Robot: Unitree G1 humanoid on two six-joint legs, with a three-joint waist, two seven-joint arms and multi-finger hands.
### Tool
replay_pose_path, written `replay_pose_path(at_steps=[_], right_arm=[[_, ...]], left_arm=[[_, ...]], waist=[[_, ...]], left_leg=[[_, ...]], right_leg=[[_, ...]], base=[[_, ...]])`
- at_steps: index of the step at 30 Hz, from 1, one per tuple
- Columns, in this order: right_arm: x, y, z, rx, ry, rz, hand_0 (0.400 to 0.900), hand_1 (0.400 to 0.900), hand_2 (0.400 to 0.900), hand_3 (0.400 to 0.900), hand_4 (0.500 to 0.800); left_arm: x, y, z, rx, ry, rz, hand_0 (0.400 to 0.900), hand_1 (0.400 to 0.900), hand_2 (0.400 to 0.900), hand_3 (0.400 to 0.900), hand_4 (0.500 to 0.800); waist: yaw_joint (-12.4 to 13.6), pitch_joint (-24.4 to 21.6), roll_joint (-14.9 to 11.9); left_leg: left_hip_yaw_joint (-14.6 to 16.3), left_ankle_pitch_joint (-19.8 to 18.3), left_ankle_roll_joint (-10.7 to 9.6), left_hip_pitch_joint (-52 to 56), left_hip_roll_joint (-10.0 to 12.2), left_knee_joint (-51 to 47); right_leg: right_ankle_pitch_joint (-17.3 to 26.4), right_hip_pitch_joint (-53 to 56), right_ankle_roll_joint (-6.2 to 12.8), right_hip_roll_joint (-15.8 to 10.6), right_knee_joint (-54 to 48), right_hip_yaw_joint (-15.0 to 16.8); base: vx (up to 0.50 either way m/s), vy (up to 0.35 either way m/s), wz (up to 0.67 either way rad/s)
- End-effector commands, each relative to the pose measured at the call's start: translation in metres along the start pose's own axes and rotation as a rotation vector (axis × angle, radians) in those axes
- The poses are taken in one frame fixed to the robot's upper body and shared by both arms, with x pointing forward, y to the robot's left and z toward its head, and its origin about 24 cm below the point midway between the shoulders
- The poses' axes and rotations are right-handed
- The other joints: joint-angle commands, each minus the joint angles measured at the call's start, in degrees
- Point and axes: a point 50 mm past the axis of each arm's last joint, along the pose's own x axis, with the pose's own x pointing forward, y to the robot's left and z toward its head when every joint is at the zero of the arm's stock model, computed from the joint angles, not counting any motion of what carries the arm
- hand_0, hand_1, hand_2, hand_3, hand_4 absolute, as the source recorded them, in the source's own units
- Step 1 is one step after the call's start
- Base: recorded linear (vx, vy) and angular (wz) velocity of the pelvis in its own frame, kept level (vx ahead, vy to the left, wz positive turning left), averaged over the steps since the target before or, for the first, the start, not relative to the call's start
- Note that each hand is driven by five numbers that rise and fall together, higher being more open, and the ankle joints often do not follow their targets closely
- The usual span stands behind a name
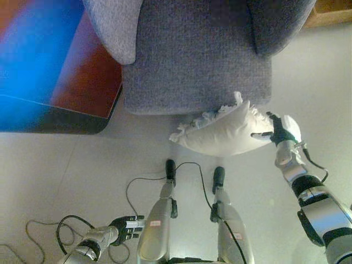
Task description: Pick up the pillow and put it on the sofa.
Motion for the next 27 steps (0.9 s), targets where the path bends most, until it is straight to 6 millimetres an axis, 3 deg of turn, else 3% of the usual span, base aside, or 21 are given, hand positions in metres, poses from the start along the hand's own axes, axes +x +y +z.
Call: replay_pose_path(at_steps=[1,11,26,27], right_arm=[[0.018,-0.067,0.036,0.007,-0.142,-0.174,0.9,0.9,0.9,0.9,0.8],[0.02,-0.096,0.09,0.06,-0.317,-0.192,0.9,0.9,0.9,0.9,0.8],[0.012,-0.106,0.161,0.108,-0.487,-0.132,0.9,0.9,0.9,0.9,0.8],[0.012,-0.107,0.164,0.107,-0.495,-0.125,0.4,0.4,0.4,0.4,0.5]], left_arm=[[0.01,-0.027,-0.006,-0.037,0.038,-0.081,0.9,0.9,0.9,0.9,0.8],[0.011,-0.033,-0.005,-0.053,0.0,-0.095,0.9,0.9,0.9,0.9,0.8],[0.012,-0.038,0.001,-0.041,-0.049,-0.107,0.9,0.9,0.9,0.9,0.8],[0.012,-0.038,0.002,-0.04,-0.051,-0.106,0.9,0.9,0.9,0.9,0.8]], waist=[[0.56,1.89,-0.97],[0.51,2.02,1.19],[1.54,2.02,2.93],[1.6,2.02,3.02]], left_leg=[[-1.5,-5.93,-0.45,-3.86,-3.85,6.3],[-1.14,-4.76,-0.83,-11.45,-3.84,7.38],[-1.19,-4.74,-1.27,-17.21,-3.66,10.38],[-1.21,-4.73,-1.33,-17.3,-3.61,10.4]], right_leg=[[-2.9,-7.61,-0.31,0.35,9.26,-1.35],[-2.97,-15.96,-0.1,0.49,11.82,-0.42],[-3.47,-22.17,-0.38,-0.21,14.73,-0.64],[-3.54,-22.33,-0.42,-0.22,14.86,-0.65]], base=[[-0.01,0.069,0.03],[0.0,0.049,0.04],[-0.01,0.005,-0.01],[0.0,0.0,0.0]])
